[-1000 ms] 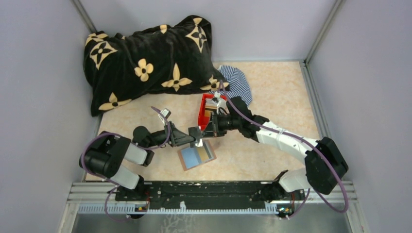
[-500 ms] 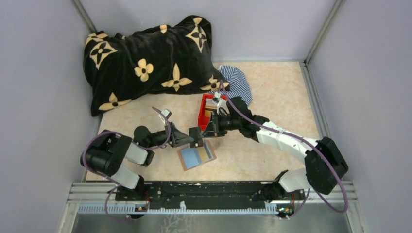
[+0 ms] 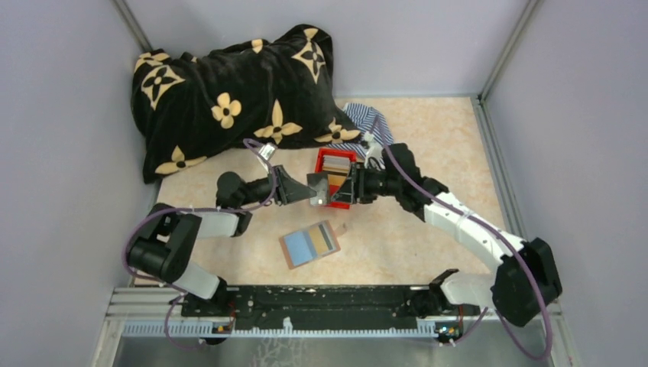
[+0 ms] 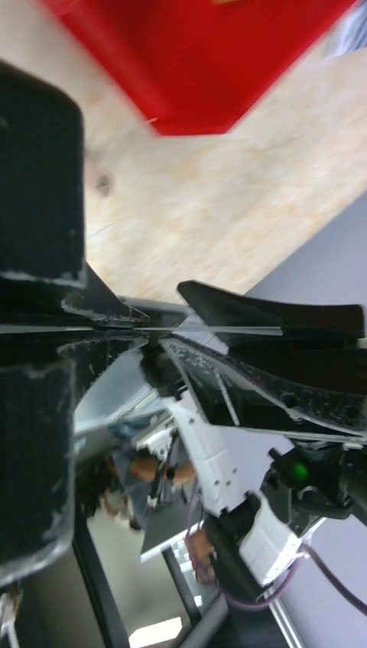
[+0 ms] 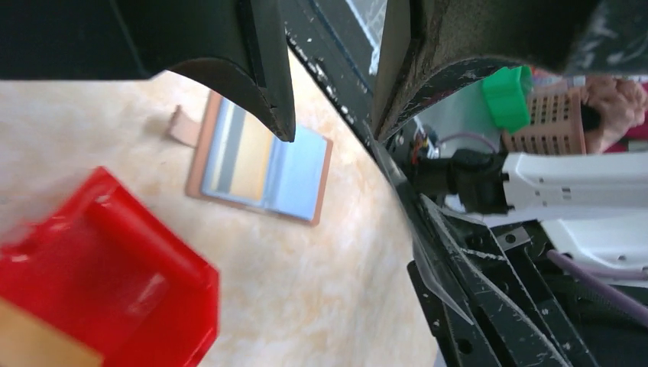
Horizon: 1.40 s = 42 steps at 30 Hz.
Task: Take the credit cards out of the card holder
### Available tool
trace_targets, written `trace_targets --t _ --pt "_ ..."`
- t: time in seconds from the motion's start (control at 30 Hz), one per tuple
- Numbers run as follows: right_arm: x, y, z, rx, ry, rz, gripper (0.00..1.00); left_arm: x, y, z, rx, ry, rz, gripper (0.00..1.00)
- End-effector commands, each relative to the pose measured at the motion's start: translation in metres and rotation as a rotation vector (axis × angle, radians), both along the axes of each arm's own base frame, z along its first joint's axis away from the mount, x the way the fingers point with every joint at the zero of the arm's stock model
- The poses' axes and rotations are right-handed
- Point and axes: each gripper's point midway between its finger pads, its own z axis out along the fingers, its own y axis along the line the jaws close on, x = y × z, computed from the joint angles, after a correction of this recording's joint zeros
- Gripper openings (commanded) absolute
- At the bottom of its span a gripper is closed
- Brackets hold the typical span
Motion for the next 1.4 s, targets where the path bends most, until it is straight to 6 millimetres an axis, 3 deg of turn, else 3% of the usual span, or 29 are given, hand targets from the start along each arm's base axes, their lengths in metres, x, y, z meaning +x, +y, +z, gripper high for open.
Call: trace_targets --t 0.0,0.2,0.3,0.33,0.37,0.43,0.63,0.73,0.93,1.17,1.37 --pt "0.020 -0.028 0.044 0.050 -0.134 -0.089 0.43 0.035 -0.022 0.011 0.122 -0.183 0.016 0.00" --pt "0.018 -0.052 0.048 0.038 -0.153 -0.141 0.42 0.088 -0.038 0.038 0.290 -0.402 0.054 0.00" --pt "0.013 -0.057 0.042 0.026 -0.149 -0.149 0.41 0.121 -0.044 0.042 0.421 -0.531 0.024 0.00" --pt "0.011 -0.058 0.040 0.023 -0.147 -0.150 0.41 0.136 -0.049 0.060 0.450 -0.597 0.006 0.00" --pt "0.009 -0.060 0.037 0.018 -0.141 -0.152 0.41 0.151 -0.050 0.064 0.502 -0.626 0.006 0.00" --pt "0.005 -0.063 0.031 0.011 -0.140 -0.154 0.41 0.175 -0.048 0.063 0.616 -0.678 -0.007 0.00" --pt "0.007 -0.075 0.016 -0.020 -0.123 -0.177 0.40 0.197 -0.029 0.035 0.837 -0.846 -0.137 0.00" --pt "0.012 -0.079 0.010 -0.022 -0.099 -0.182 0.40 0.192 -0.018 0.026 0.894 -0.925 -0.196 0.00" --pt "0.022 -0.080 0.001 -0.030 -0.069 -0.173 0.38 0.156 -0.009 0.011 0.926 -0.960 -0.370 0.00" --pt "0.026 -0.077 -0.011 -0.020 -0.031 -0.163 0.37 0.121 -0.024 -0.019 0.944 -0.978 -0.557 0.00" --pt "0.023 -0.078 -0.017 -0.022 -0.020 -0.169 0.37 0.113 -0.032 -0.035 0.956 -1.018 -0.626 0.00"
